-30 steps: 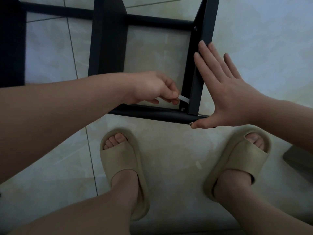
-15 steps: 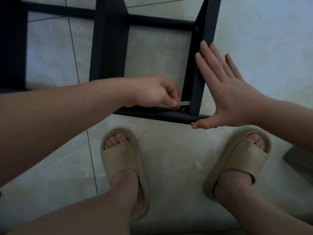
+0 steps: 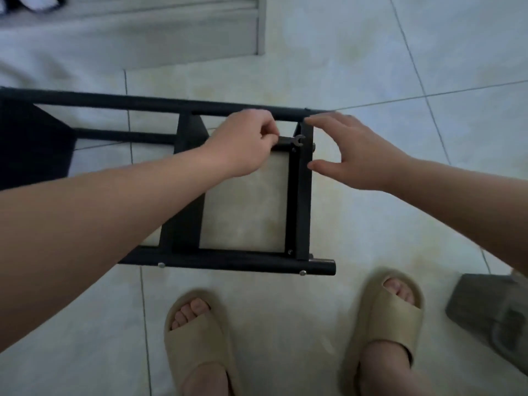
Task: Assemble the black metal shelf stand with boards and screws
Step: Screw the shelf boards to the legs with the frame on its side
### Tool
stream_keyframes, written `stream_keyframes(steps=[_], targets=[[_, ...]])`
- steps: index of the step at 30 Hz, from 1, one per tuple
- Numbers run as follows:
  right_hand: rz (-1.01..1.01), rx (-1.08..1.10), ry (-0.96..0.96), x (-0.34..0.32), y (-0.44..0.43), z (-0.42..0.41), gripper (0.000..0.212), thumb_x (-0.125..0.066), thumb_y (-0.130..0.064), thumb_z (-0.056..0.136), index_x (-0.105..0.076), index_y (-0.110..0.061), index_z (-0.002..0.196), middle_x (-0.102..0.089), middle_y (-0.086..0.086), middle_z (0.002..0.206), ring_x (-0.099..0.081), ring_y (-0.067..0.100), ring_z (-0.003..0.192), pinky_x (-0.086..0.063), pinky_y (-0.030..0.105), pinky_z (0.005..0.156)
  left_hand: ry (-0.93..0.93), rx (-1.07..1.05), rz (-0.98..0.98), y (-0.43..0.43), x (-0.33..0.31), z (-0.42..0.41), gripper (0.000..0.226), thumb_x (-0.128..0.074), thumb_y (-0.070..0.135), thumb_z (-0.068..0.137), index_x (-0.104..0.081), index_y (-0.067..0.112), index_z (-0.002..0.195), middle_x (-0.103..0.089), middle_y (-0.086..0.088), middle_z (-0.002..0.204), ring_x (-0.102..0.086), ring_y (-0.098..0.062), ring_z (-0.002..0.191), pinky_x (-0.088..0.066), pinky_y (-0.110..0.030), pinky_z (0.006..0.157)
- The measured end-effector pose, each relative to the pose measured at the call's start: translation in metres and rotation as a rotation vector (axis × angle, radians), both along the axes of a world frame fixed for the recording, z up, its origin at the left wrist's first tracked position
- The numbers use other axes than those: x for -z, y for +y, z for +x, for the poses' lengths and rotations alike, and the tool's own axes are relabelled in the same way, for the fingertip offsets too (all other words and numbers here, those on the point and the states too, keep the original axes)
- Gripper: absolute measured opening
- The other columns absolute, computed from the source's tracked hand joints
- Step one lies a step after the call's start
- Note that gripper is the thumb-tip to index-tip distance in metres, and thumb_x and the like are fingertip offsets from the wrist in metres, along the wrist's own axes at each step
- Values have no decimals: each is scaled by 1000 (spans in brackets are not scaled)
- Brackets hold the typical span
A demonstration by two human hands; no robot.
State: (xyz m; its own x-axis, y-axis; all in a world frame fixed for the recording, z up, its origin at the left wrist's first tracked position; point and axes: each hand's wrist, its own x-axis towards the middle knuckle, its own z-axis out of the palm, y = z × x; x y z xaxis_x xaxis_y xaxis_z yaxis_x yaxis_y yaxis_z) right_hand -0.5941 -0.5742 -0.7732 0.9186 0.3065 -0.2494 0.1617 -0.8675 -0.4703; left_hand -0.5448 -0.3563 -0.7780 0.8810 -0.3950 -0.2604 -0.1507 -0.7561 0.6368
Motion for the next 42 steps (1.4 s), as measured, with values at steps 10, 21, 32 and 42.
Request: stream_keyframes(steps=[10,21,32,42], targets=[[-97,281,268,24,0,95,50,-65,-41,94,-55,-22,139,-62,3,130,-55,25,115,-40,29,84,117,-55,303,-31,21,109,23,-43,14,101,-53,10,121,-63,-10,119,-58,-28,105,-45,-37,82],[35,310,204,9,-2,75,18,-69,-35,92,-57,-27,101,-61,-2,93,-57,16,82,-40,26,61,156,12,262,-21,17,97,7,-43,12,97,-46,14,104,-66,-10,95,-59,-28,85,-42,-38,66],[2,308,-94,-118,31,-68,29,-73,-31,88,-47,-23,97,-51,-5,101,-45,19,97,-45,40,78,121,185,240,8,-131,-37,15,-36,11,103,-42,6,117,-57,-12,101,-54,-25,84,-43,-38,69],[-33,323,-48,-126,50,-224,14,-61,-19,94,-47,-20,94,-47,-7,97,-47,22,94,-41,35,72,1,106,231,24,-123,-203,17,-35,1,97,-38,18,100,-50,1,79,-45,-18,67,-29,-35,62]])
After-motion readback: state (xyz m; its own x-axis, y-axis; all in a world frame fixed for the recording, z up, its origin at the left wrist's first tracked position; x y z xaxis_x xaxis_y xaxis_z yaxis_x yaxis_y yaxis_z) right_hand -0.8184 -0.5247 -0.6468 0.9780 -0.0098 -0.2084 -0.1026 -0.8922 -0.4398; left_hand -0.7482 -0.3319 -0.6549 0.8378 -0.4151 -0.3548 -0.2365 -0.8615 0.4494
